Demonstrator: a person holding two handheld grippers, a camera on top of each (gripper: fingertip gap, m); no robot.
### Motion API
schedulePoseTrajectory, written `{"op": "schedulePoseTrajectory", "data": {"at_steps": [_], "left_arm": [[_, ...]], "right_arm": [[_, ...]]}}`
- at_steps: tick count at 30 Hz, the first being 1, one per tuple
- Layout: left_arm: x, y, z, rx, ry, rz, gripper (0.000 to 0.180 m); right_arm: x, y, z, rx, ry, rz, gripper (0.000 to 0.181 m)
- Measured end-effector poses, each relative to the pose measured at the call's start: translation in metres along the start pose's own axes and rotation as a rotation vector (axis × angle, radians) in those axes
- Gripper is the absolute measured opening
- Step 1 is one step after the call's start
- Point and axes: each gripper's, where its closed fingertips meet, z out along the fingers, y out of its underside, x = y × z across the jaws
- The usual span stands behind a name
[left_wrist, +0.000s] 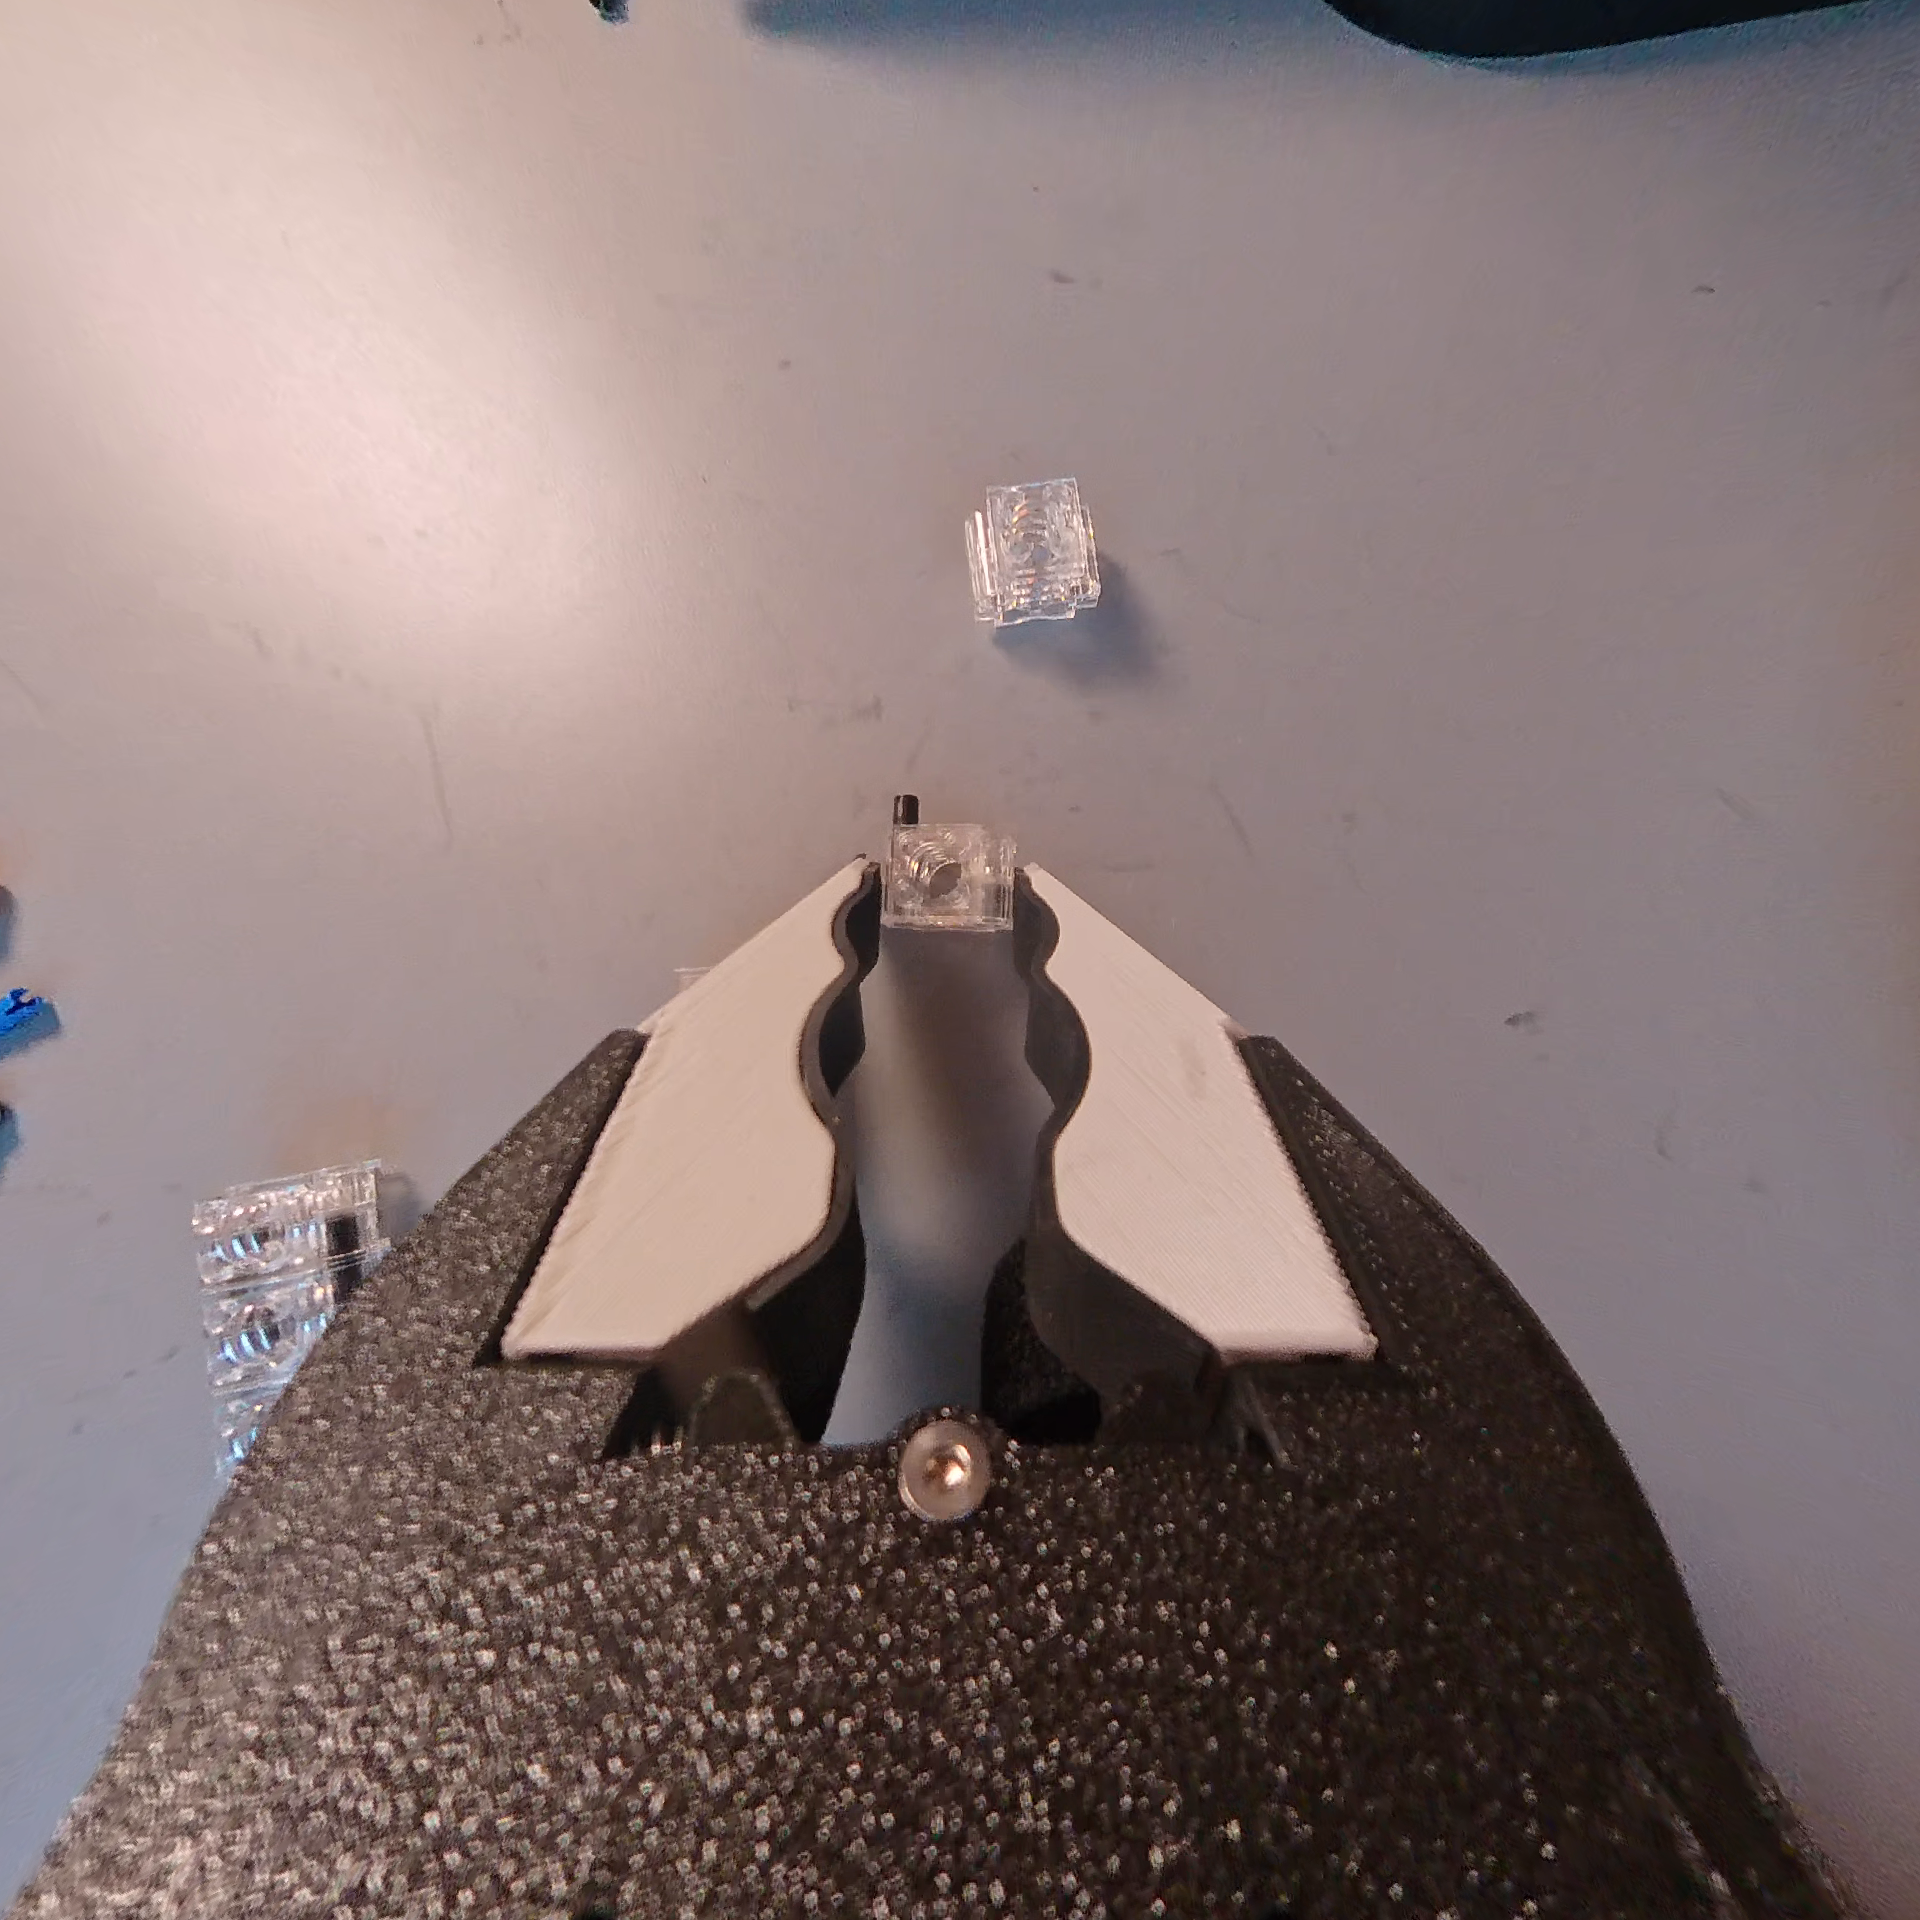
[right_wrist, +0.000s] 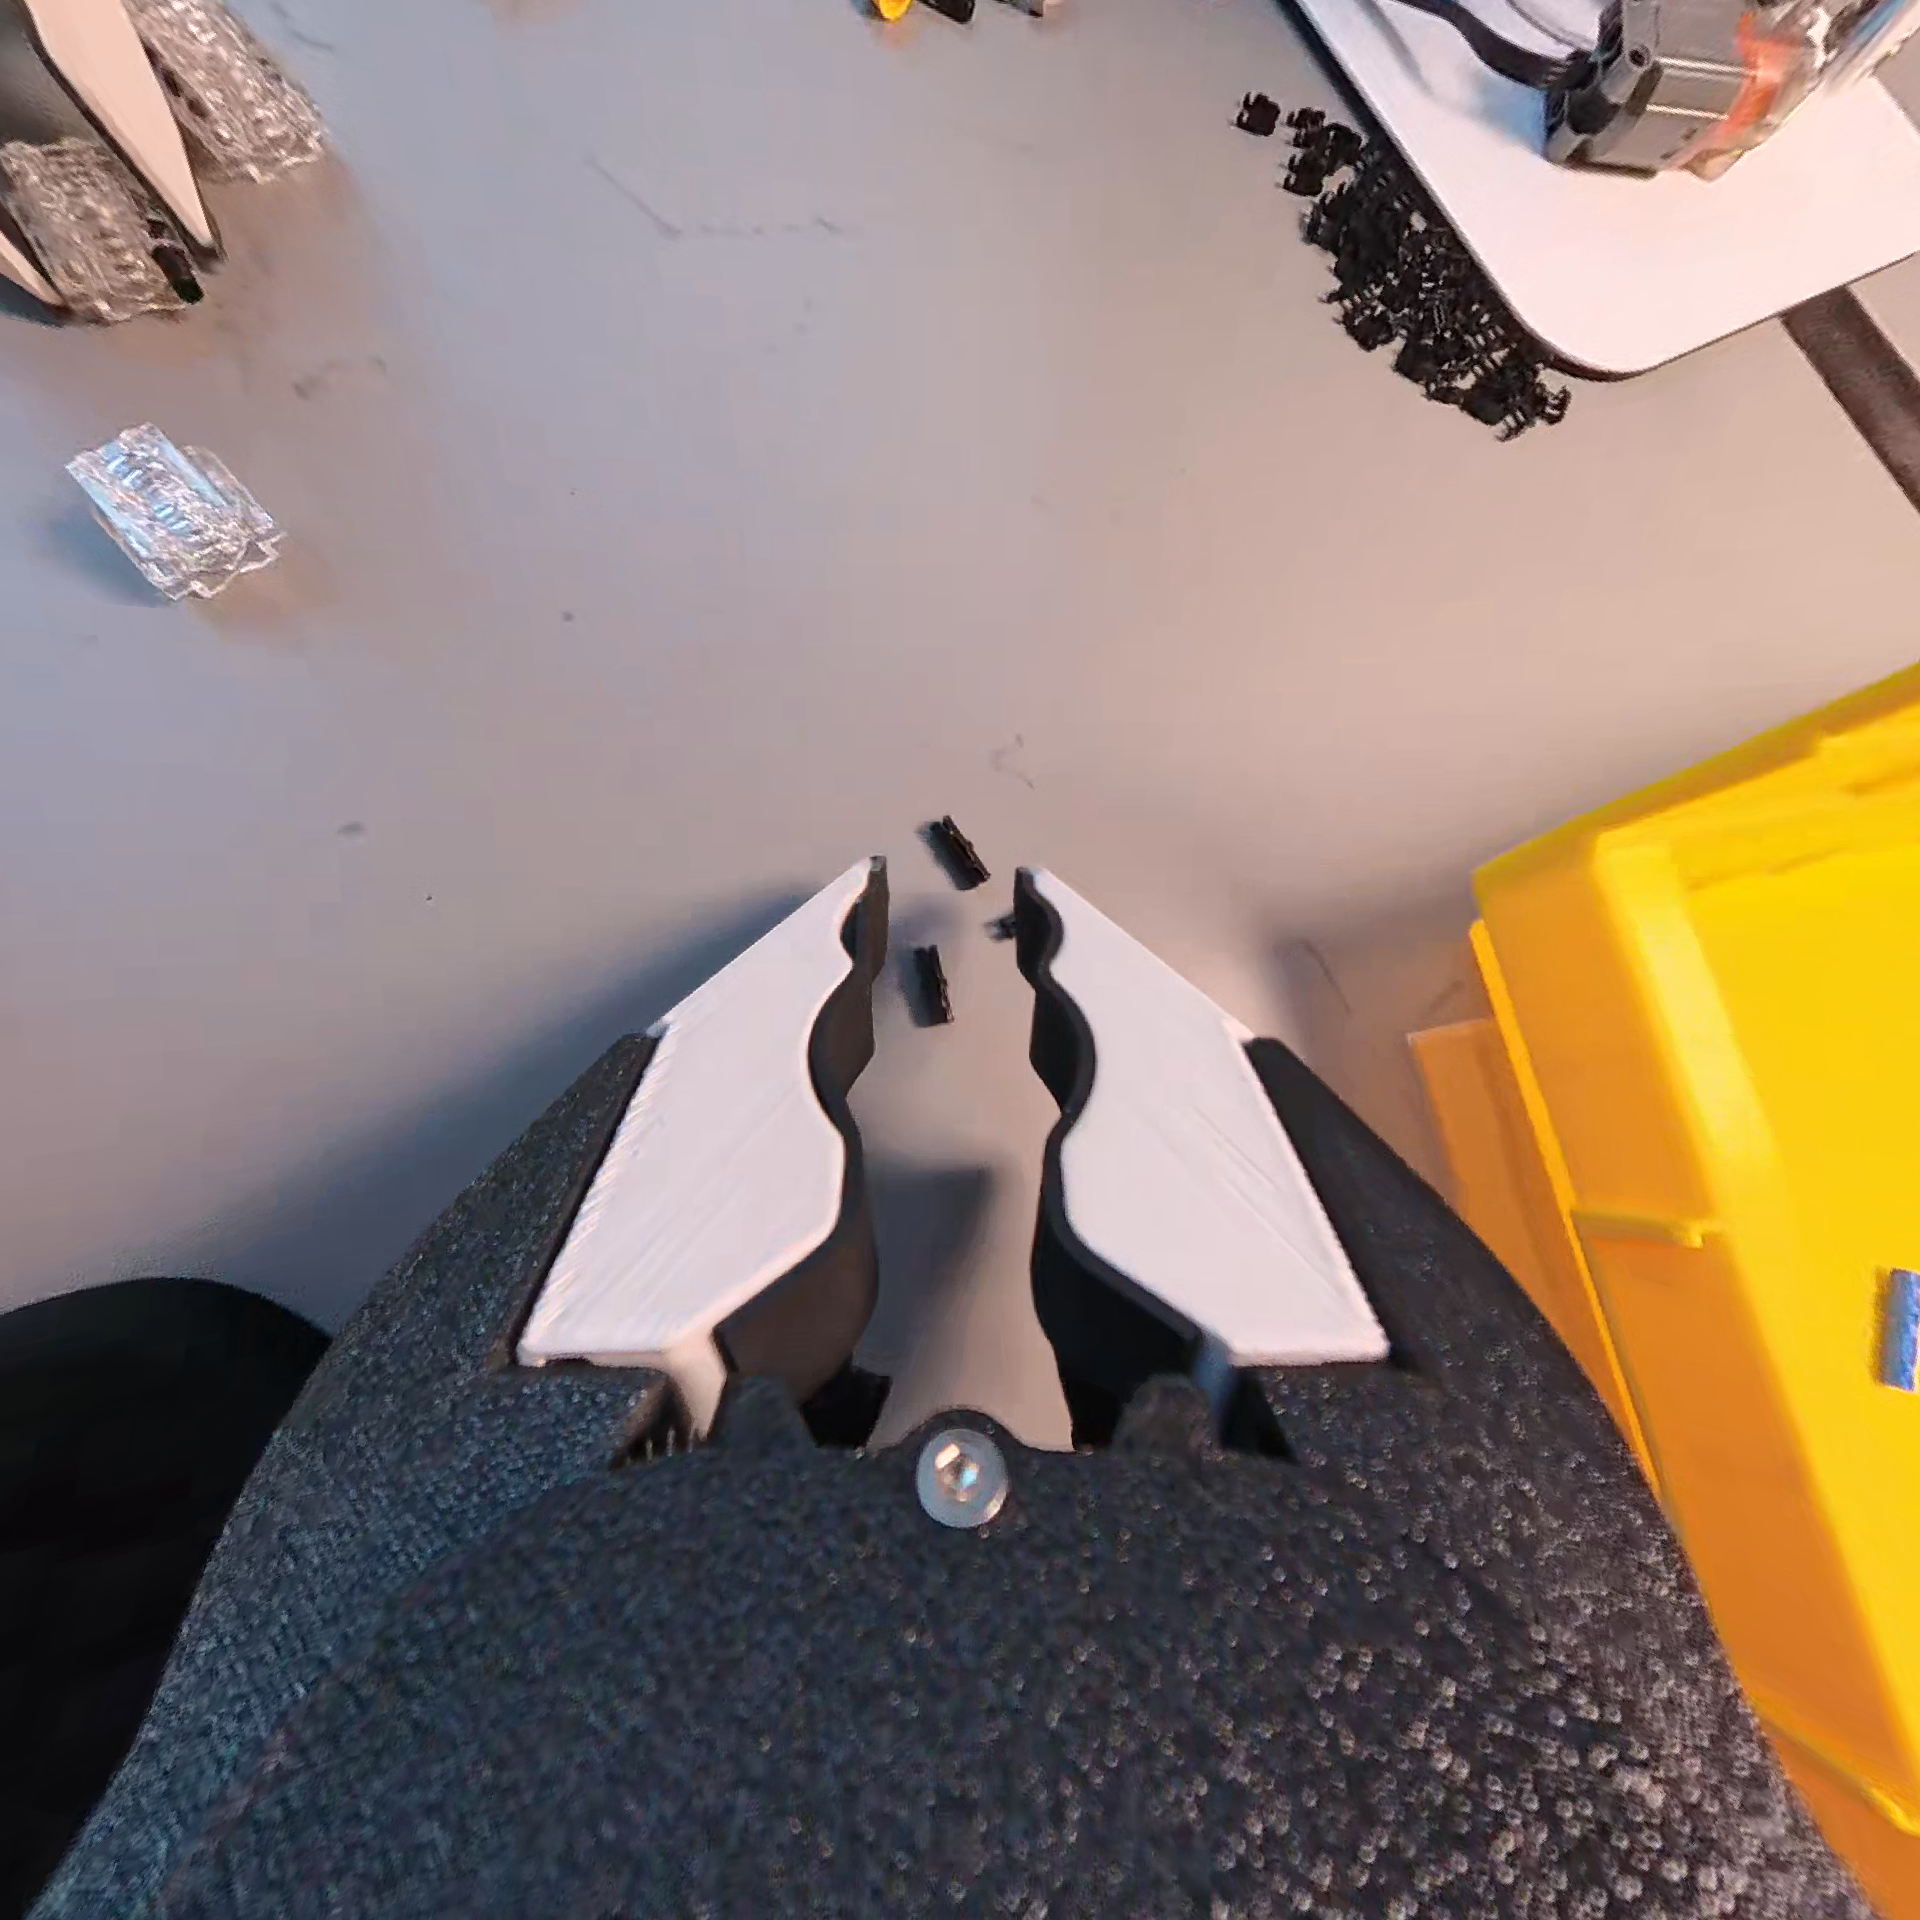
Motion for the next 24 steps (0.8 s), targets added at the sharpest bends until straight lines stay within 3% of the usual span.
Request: {"op": "schedulePoseTrajectory", "data": {"at_steps": [8, 11, 14, 20, 24], "left_arm": [[0.001, 0.001, 0.000, -0.007, 0.000, 0.006, 0.023], [0.004, 0.000, -0.005, 0.016, 0.033, -0.011, 0.027], [0.000, -0.010, -0.020, 0.117, 0.050, -0.051, 0.028], [-0.006, -0.050, -0.040, 0.424, 0.115, -0.214, 0.027], [-0.009, -0.070, -0.047, 0.583, 0.215, -0.368, 0.026]], "right_arm": [[-0.002, 0.003, 0.015, -0.067, -0.059, -0.012, 0.016], [-0.008, 0.003, 0.016, -0.075, -0.090, -0.032, 0.004], [-0.012, -0.002, 0.014, -0.057, -0.074, -0.078, 0.003], [-0.063, -0.079, 0.005, 0.263, -0.043, -0.315, 0.004], [-0.112, -0.118, 0.016, 0.330, 0.016, -0.519, 0.004]]}}
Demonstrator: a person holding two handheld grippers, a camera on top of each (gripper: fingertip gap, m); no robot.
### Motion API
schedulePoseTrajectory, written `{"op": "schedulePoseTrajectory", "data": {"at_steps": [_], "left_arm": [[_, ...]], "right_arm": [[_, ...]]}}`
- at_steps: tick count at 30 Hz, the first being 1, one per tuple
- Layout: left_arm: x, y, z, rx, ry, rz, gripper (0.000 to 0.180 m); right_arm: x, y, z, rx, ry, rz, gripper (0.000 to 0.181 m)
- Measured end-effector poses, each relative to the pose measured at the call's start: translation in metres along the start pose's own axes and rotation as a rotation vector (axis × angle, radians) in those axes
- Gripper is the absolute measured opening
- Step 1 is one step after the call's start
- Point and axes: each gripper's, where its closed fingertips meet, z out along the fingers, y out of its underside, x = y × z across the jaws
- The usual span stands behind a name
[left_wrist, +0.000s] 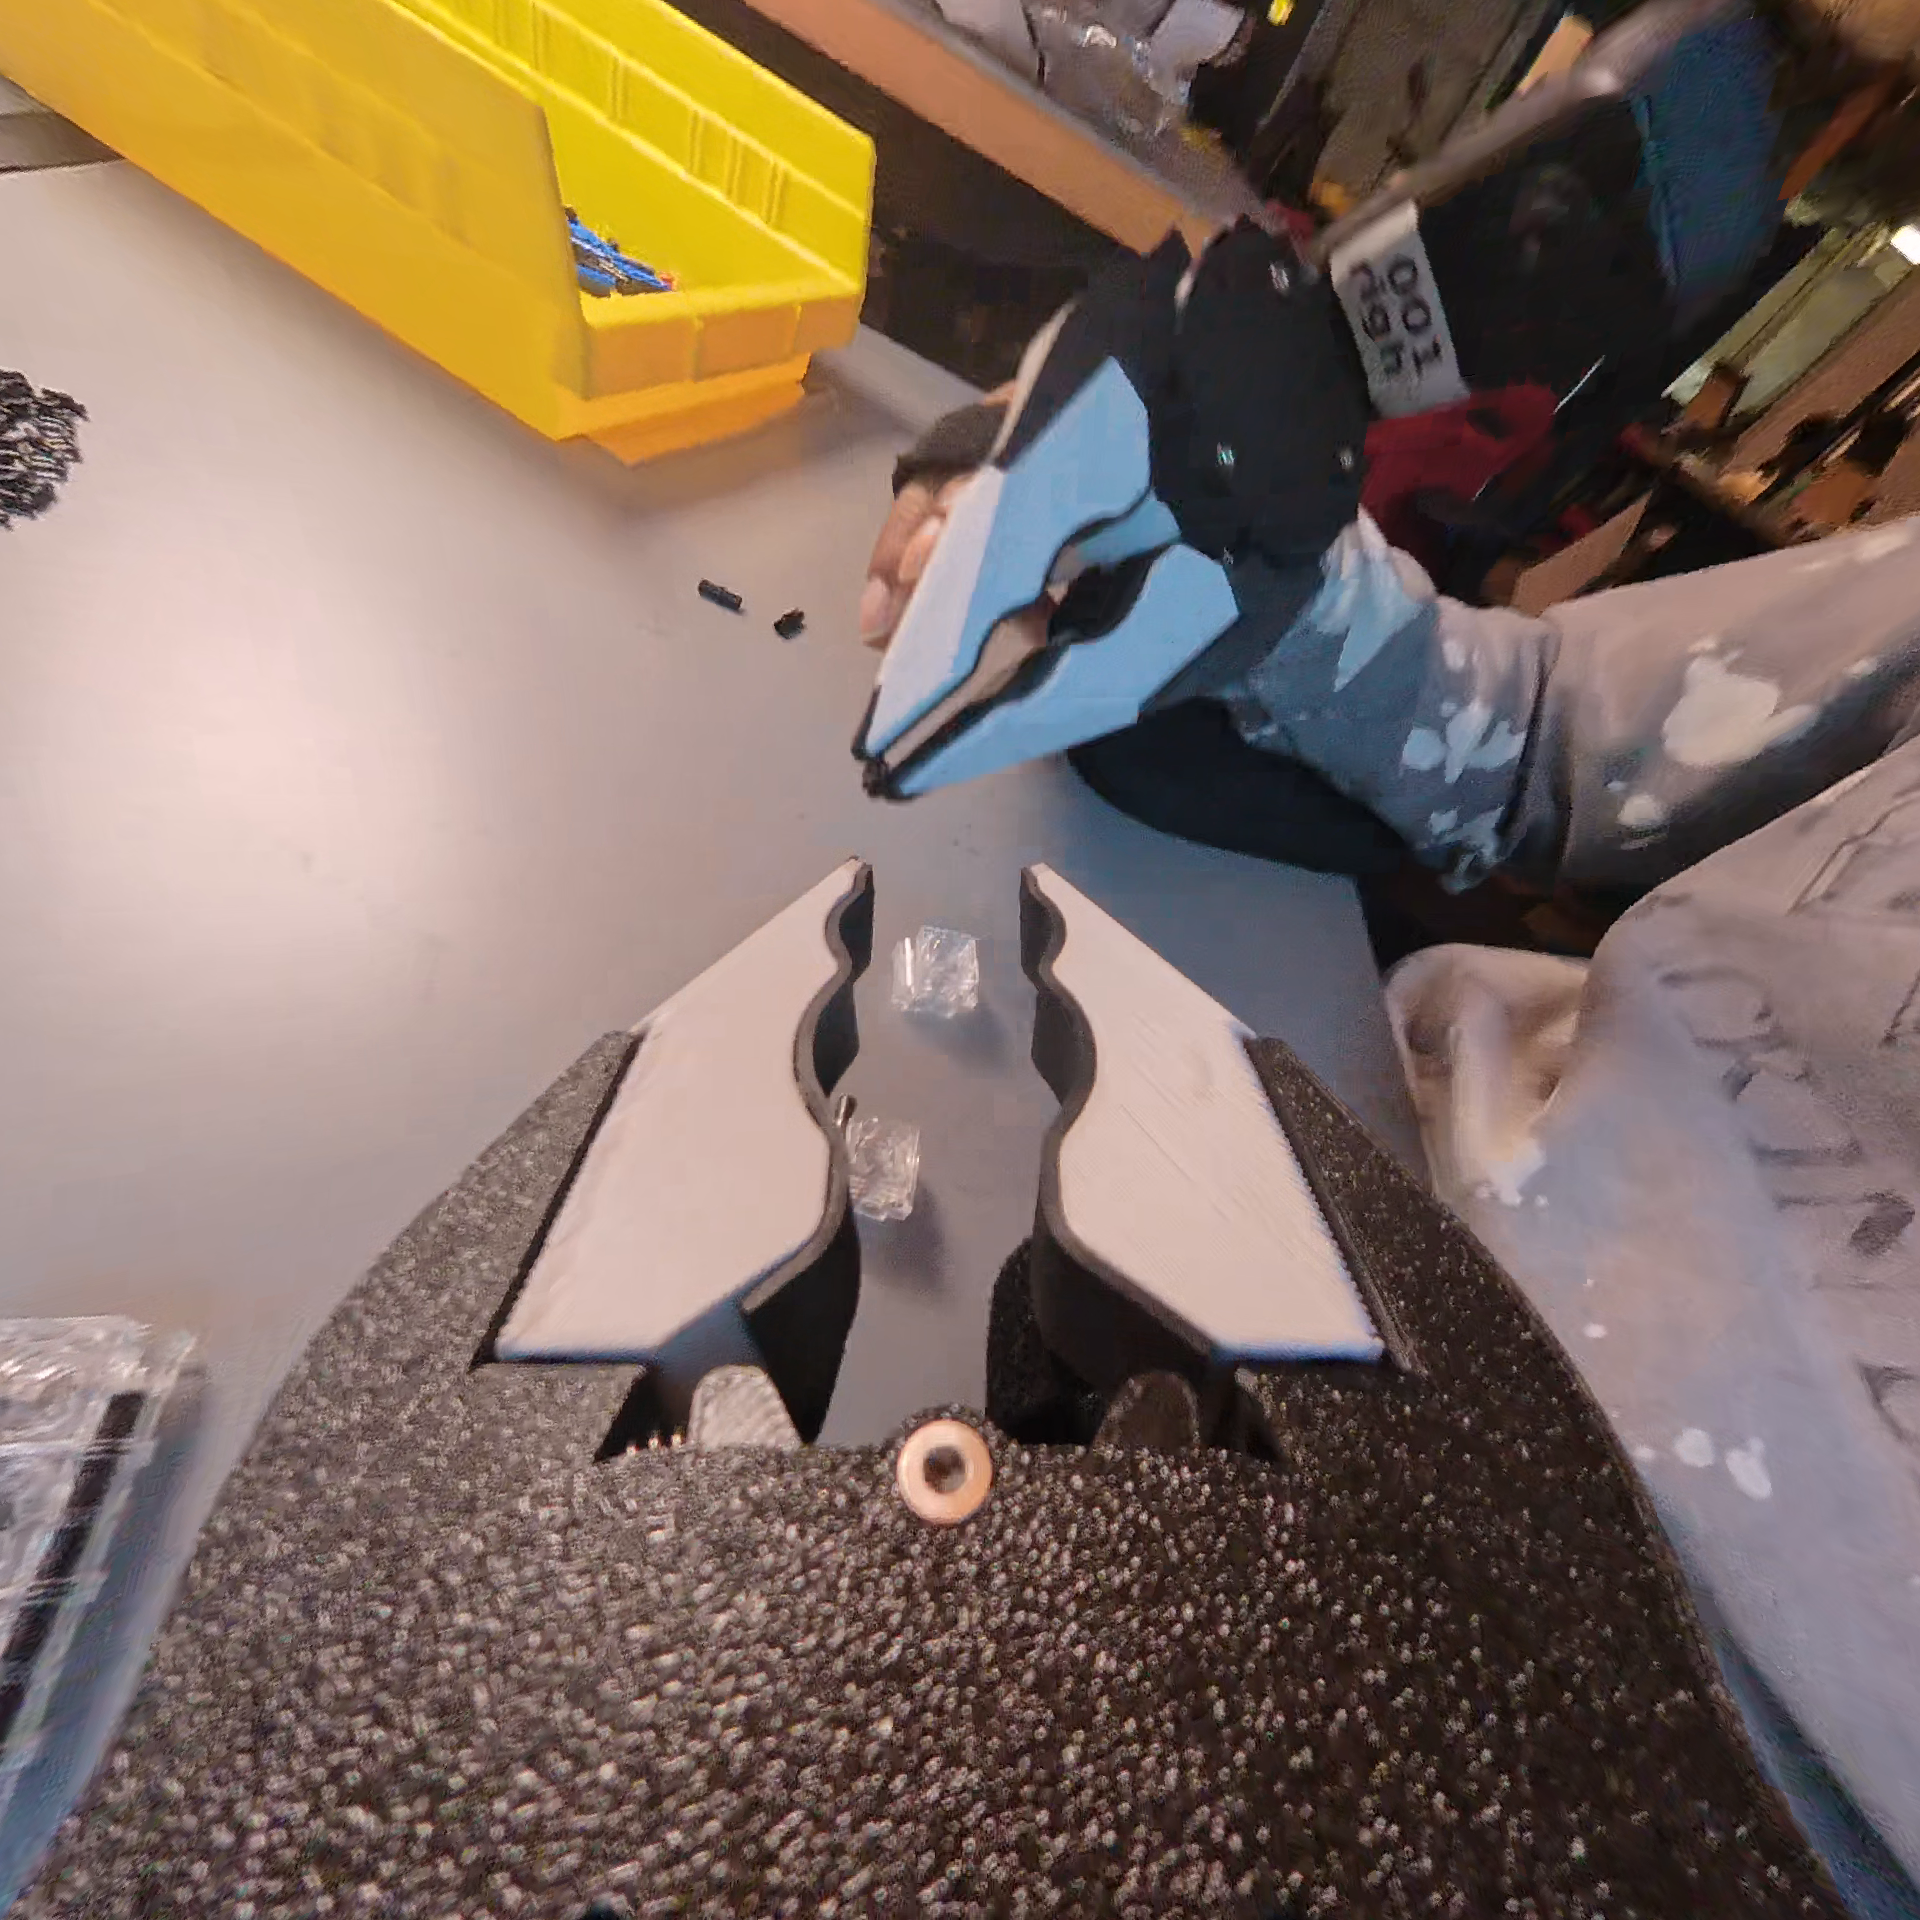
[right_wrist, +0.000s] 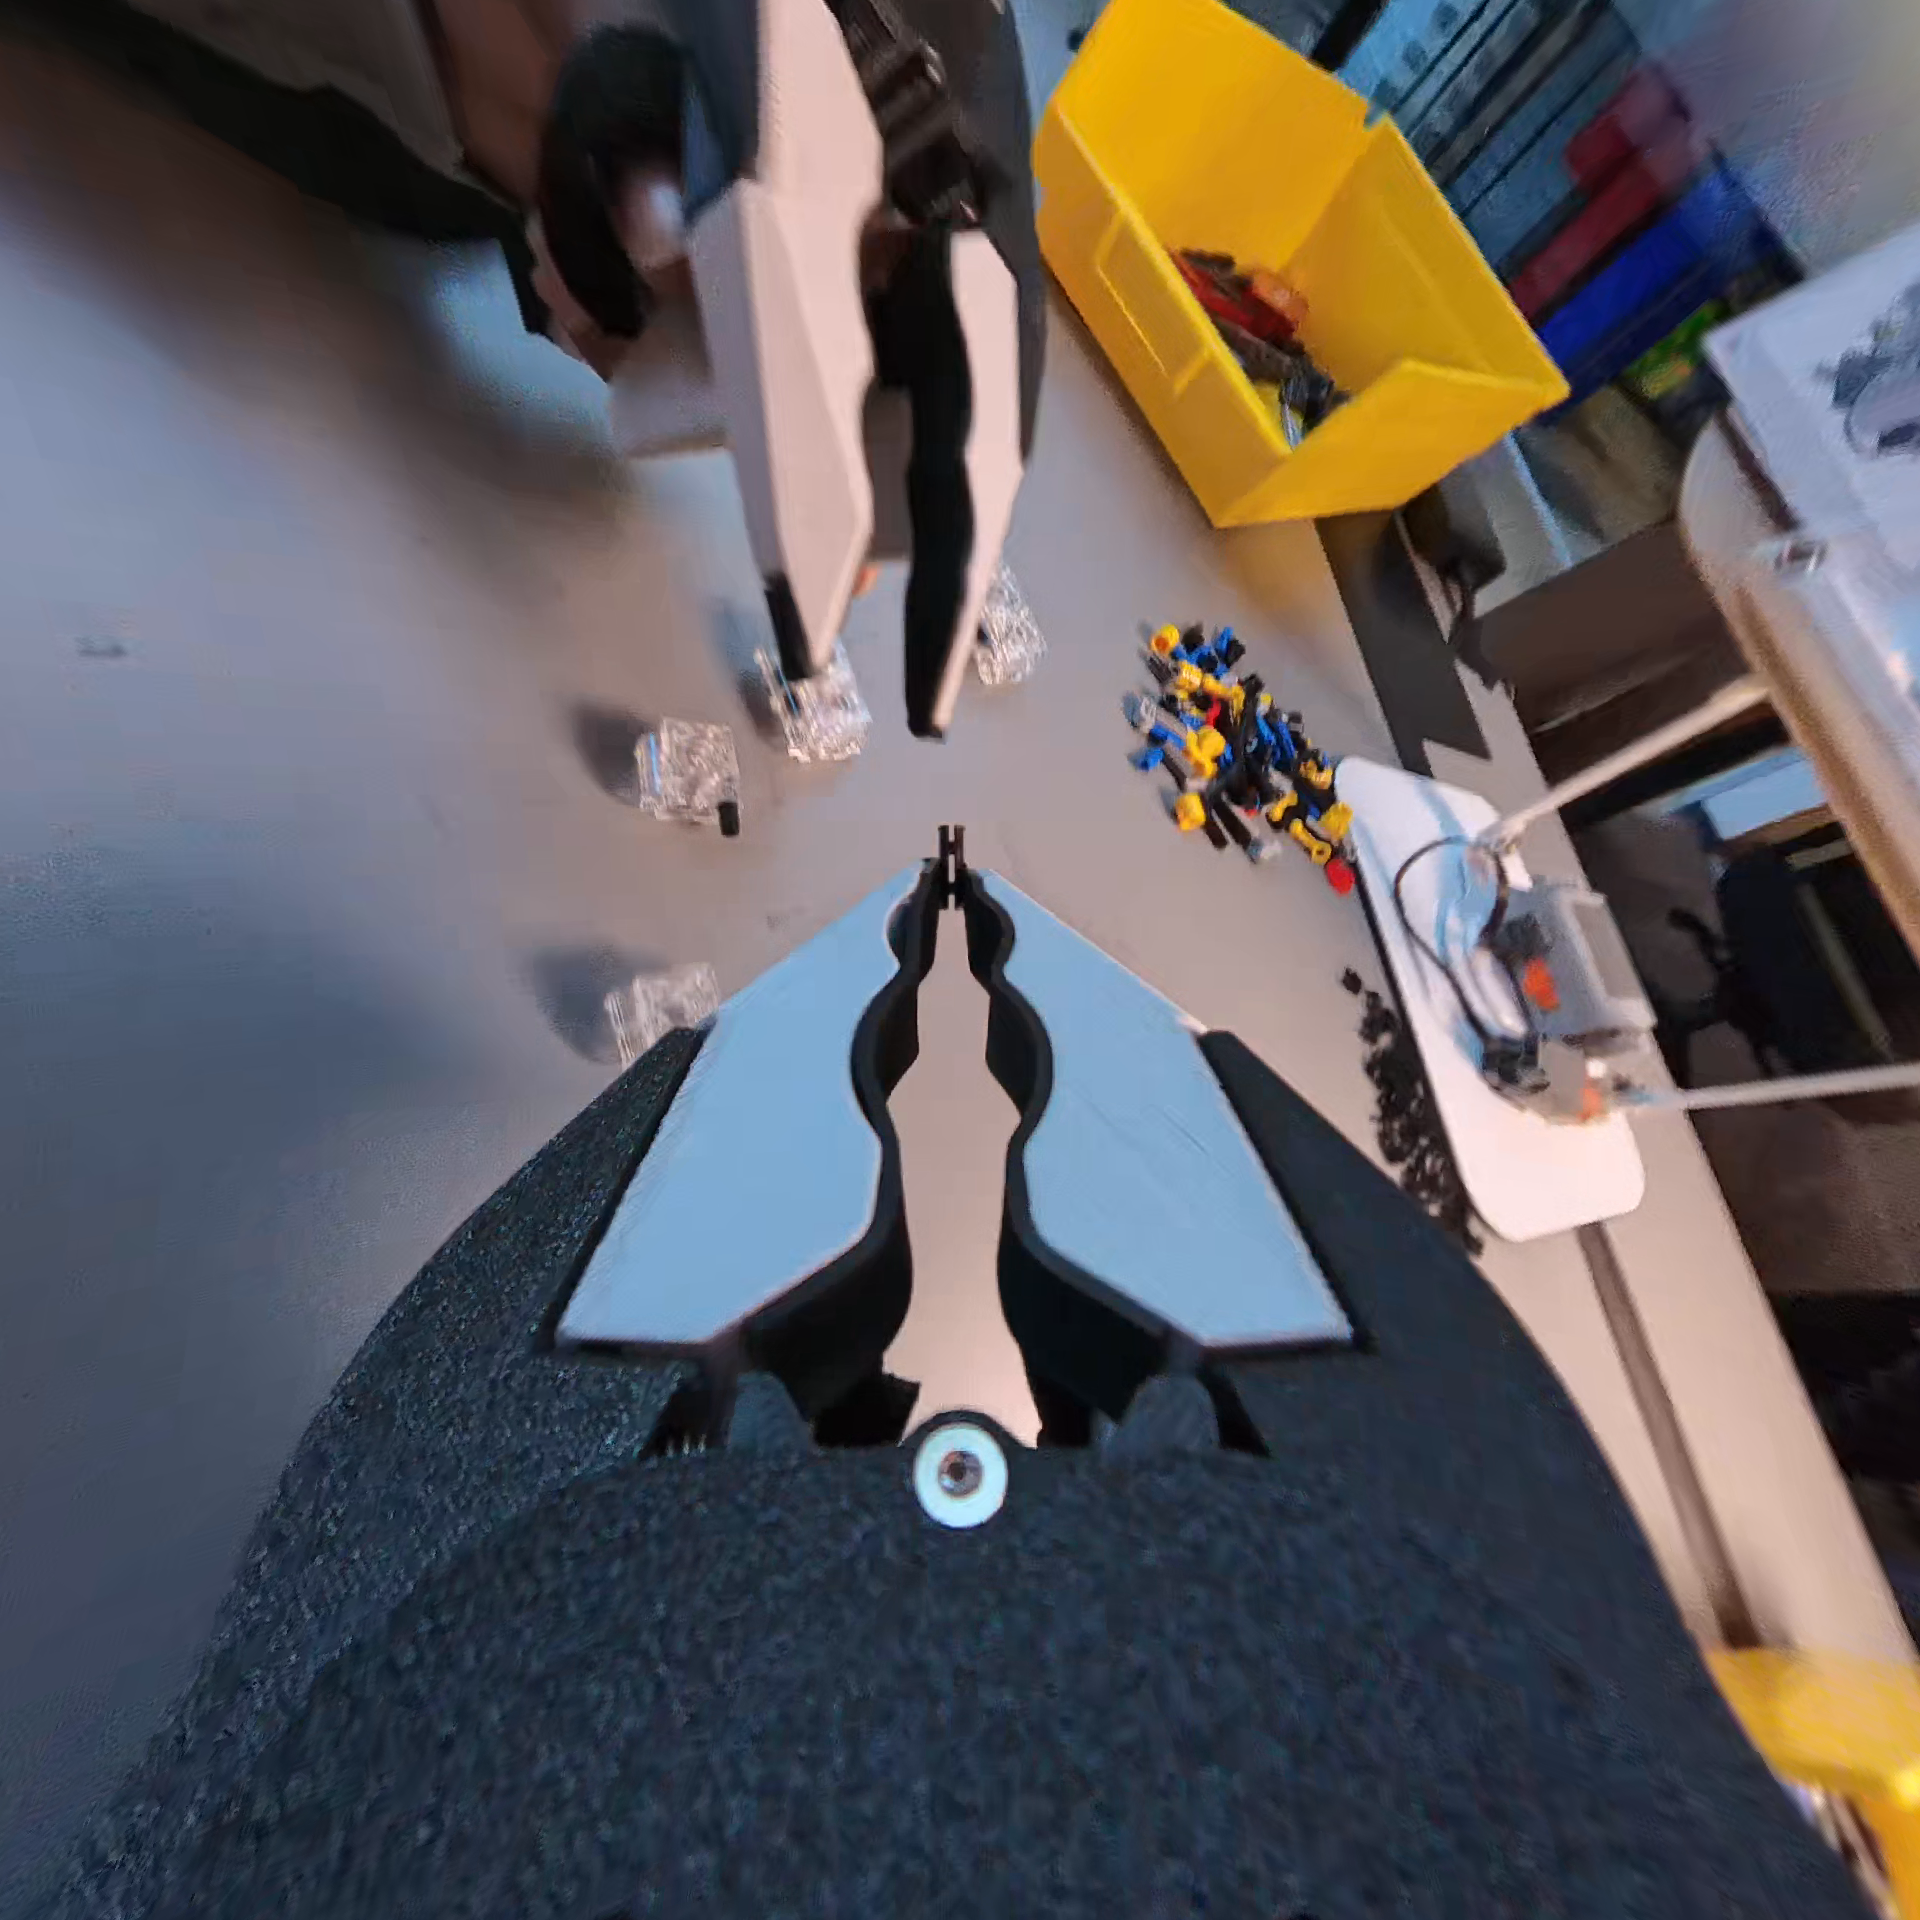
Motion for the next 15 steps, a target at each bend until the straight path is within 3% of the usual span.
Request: {"op": "schedulePoseTrajectory", "data": {"at_steps": [10, 15], "left_arm": [[0.003, 0.005, 0.000, -0.002, 0.043, -0.031, 0.007], [0.009, 0.001, -0.001, 0.040, 0.120, -0.098, 0.008]], "right_arm": [[-0.013, -0.030, 0.010, 0.045, 0.063, -0.173, 0.003], [-0.014, -0.031, 0.007, 0.050, 0.075, -0.197, 0.003]]}}
